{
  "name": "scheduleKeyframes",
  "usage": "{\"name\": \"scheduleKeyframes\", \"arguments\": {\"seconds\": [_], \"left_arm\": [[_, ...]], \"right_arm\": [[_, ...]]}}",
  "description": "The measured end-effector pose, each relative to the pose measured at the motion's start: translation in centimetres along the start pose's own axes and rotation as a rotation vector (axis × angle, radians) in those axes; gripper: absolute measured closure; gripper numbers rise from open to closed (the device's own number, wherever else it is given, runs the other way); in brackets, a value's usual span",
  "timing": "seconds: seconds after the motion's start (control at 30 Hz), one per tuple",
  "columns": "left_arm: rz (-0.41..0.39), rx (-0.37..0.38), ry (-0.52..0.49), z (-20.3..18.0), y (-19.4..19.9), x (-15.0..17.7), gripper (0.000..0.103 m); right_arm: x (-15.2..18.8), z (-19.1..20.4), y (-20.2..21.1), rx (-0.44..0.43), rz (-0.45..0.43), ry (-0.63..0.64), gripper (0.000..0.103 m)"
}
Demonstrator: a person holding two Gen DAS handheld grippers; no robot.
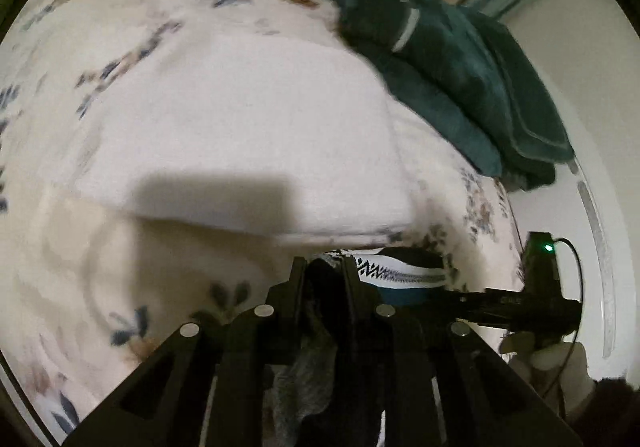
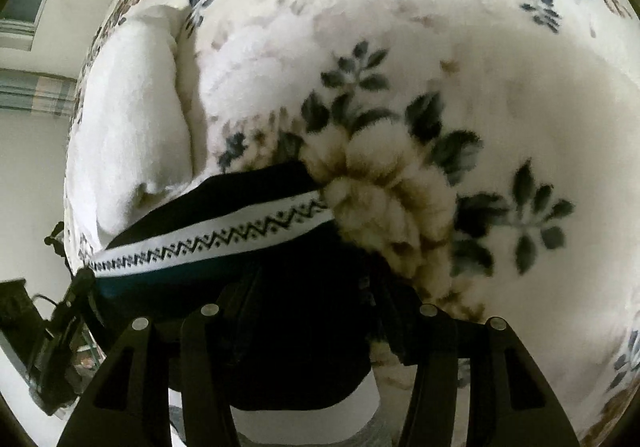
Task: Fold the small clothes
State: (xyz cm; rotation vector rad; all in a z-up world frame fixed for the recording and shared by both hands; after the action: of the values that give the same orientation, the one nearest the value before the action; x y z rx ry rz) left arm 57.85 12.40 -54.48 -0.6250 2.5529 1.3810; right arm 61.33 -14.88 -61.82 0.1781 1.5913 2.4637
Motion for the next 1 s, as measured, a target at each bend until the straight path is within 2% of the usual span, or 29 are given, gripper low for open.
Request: {"name": "scheduleKeyframes", "arguments": {"seconds": [0.07, 0.13, 0.23, 0.27, 0.3, 0.4, 0.47, 0.5, 0.53, 0.57, 0.6, 0.7, 0.77, 0.87, 0.9, 0.93, 1.0], "left_arm": [[0.069, -0.001, 0.084, 3.1, -2.0, 0.1, 0.087], [0.144, 0.017, 0.191, 5.3, -3.3, 0.3, 0.075], [0.125, 0.071, 0.266, 6.3, -1.9, 0.6, 0.057], [0.117, 0.073, 0.279, 6.4, -1.4, 0.9, 0.044], [0.123, 0.094, 0.289, 6.5, -1.3, 1.5, 0.041], [0.241, 0.103, 0.278, 5.8, -3.8, 3.5, 0.041], [0.23, 0.082, 0.222, 4.8, -4.5, 4.0, 0.044], [0.211, 0.085, 0.193, 4.3, -4.5, 3.9, 0.073], [0.197, 0.091, 0.167, 3.6, -4.5, 3.5, 0.084], [0.184, 0.093, 0.16, 3.3, -4.4, 3.3, 0.084], [0.165, 0.104, 0.153, 3.1, -4.3, 2.9, 0.084], [0.148, 0.102, 0.146, 3.2, -4.7, 1.8, 0.085], [0.167, 0.109, 0.168, 3.4, -6.4, 1.6, 0.084], [0.199, 0.1, 0.192, 4.0, -6.9, 1.8, 0.079], [0.208, 0.095, 0.19, 3.8, -6.5, 1.8, 0.071], [0.204, 0.084, 0.18, 3.5, -5.2, 1.9, 0.068], [0.182, 0.104, 0.168, 3.3, -2.6, 2.4, 0.041]], "right_arm": [[-0.3, -0.1, -0.2, -0.004, 0.011, -0.003, 0.048], [-0.6, -0.3, -0.4, -0.025, 0.022, -0.013, 0.048], [-0.9, -1.0, -0.8, -0.088, 0.043, -0.037, 0.048], [-0.9, -1.3, -1.2, -0.112, 0.056, -0.049, 0.043], [-1.0, -1.7, -1.7, -0.14, 0.073, -0.062, 0.042], [-1.0, -2.9, -3.6, -0.256, 0.139, -0.121, 0.041], [-1.0, -3.3, -4.3, -0.363, 0.179, -0.167, 0.041], [-1.0, -3.1, -4.6, -0.394, 0.194, -0.161, 0.043], [-1.1, -2.6, -4.6, -0.409, 0.194, -0.127, 0.051], [-1.1, -2.0, -4.5, -0.364, 0.192, -0.071, 0.084], [-1.2, -1.5, -4.3, -0.316, 0.175, -0.035, 0.091], [-2.6, -1.2, -2.7, -0.236, 0.039, -0.031, 0.097], [-3.4, -1.6, -3.5, -0.212, 0.045, -0.052, 0.098], [-3.3, -1.7, -4.5, -0.193, 0.087, -0.074, 0.095], [-3.1, -2.0, -4.3, -0.206, 0.101, -0.101, 0.081], [-2.7, -2.2, -3.6, -0.221, 0.111, -0.121, 0.074], [-1.0, -2.6, -1.5, -0.226, 0.091, -0.118, 0.048]]}}
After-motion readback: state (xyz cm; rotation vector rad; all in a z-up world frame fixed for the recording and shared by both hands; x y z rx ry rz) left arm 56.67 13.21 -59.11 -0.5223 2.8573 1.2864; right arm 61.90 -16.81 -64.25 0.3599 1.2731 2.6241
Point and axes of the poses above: each gripper's, at about its wrist camera, not at the fingertips, and y roughly against the way its jaws point, z to its left, x to its underside, the point moved 2 cm from there along -y, roughly the way its jaws point, and after that the axes turned 3 degrees about y, right-handed, at the moved point
